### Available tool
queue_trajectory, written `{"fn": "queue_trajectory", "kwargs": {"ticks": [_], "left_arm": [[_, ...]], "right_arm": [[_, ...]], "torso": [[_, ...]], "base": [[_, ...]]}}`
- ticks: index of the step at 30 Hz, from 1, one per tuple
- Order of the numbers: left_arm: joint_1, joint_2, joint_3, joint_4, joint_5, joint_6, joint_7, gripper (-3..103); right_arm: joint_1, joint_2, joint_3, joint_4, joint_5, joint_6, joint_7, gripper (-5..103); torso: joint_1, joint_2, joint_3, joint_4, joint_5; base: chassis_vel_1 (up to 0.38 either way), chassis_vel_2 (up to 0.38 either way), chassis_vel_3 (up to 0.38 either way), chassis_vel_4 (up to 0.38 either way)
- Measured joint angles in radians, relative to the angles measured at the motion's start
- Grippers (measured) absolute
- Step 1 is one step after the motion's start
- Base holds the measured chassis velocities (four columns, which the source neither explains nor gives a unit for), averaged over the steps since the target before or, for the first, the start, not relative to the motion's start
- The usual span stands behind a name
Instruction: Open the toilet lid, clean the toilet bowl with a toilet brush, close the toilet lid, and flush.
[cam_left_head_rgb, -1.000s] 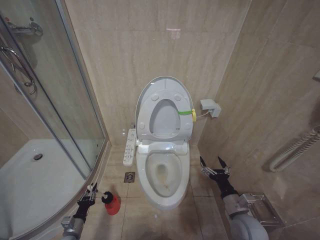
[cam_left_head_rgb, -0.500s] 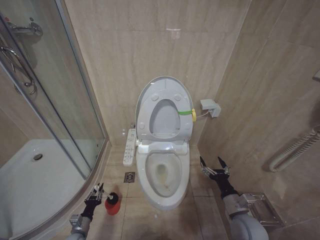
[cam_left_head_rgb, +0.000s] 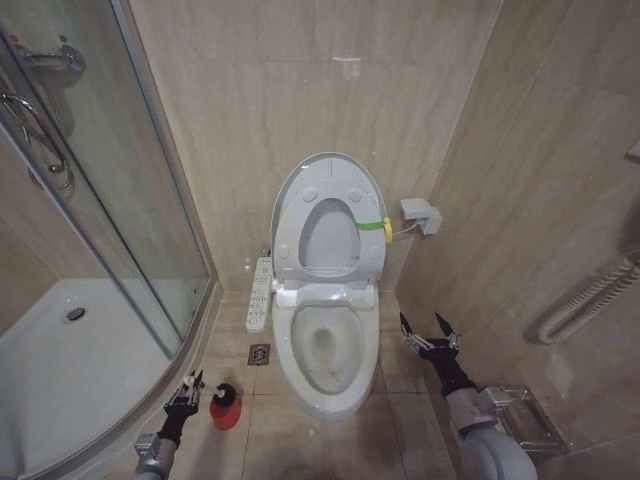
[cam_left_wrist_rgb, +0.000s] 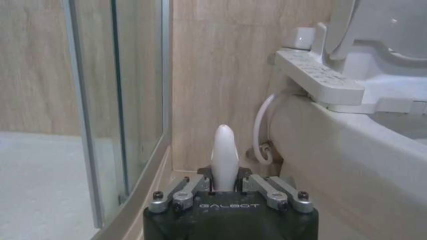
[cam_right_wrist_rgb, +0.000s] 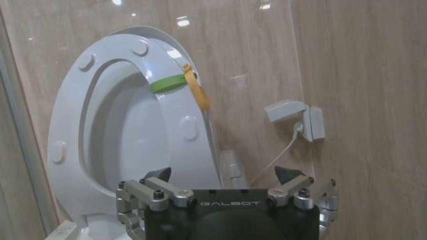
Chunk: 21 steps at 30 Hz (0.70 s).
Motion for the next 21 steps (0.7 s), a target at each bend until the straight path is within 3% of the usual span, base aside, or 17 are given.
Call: {"fn": "queue_trajectory", "kwargs": {"ticks": [11, 21], "left_arm": [[0.051, 0.033, -0.024, -0.103, 0.029, 0.017, -0.035, 22], [0.045, 0.010, -0.014, -0.080, 0.031, 0.020, -0.034, 22]], "right_arm": [[0.000, 0.000, 0.000, 0.000, 0.000, 0.000, 0.000, 100], [0.000, 0.000, 0.000, 0.000, 0.000, 0.000, 0.000, 100]], "torso": [[0.000, 0.000, 0.000, 0.0000, 0.0001], [0.000, 0.000, 0.000, 0.0001, 0.0002]], "base": [[0.000, 0.000, 0.000, 0.000], [0.000, 0.000, 0.000, 0.000]]}}
